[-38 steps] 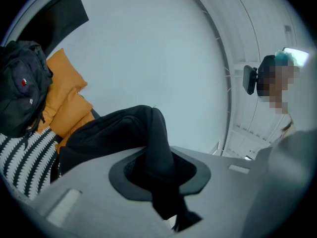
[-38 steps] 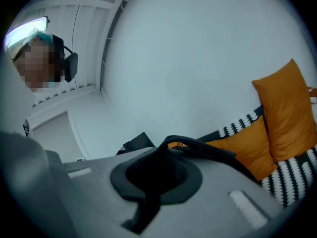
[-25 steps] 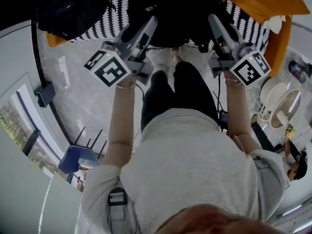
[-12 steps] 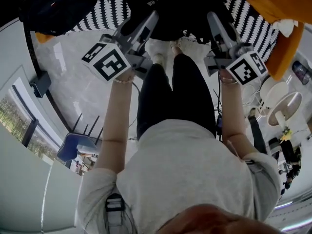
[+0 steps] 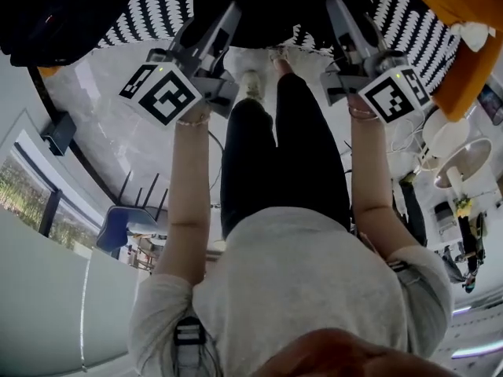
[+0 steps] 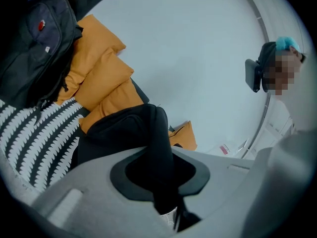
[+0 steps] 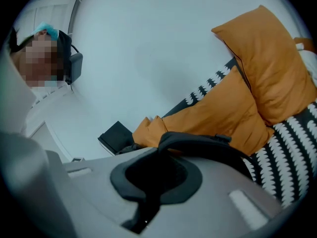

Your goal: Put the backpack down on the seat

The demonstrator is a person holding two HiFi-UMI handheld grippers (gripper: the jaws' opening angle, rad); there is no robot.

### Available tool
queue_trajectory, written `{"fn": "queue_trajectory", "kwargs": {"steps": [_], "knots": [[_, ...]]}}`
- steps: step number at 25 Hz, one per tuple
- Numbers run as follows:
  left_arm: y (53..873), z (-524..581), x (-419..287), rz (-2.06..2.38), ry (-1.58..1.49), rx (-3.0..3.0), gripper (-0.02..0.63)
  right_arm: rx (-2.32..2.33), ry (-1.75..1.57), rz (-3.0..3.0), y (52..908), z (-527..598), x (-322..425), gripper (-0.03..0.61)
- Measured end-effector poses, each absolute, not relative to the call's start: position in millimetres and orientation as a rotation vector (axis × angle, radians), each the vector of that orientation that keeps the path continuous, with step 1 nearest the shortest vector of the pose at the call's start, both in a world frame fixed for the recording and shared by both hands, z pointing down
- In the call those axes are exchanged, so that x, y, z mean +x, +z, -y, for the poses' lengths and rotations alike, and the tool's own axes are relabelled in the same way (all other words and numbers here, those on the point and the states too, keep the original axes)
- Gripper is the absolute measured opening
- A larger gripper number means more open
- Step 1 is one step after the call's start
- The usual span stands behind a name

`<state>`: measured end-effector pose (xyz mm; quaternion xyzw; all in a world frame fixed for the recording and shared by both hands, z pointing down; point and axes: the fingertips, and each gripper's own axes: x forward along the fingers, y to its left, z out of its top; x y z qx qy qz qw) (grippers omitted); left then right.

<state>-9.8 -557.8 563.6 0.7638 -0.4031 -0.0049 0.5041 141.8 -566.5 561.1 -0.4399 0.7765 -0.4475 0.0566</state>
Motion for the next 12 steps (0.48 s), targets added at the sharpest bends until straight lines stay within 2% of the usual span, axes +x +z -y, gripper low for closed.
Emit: {"fn": "queue_trajectory", "kwargs": {"steps": [12], "knots": [[630.3, 552.7, -6.4, 1.053, -0.025, 1.729, 0.067, -1.338, -1.425, -2.385, 609.2, 563.5, 153.5, 0.011]]}}
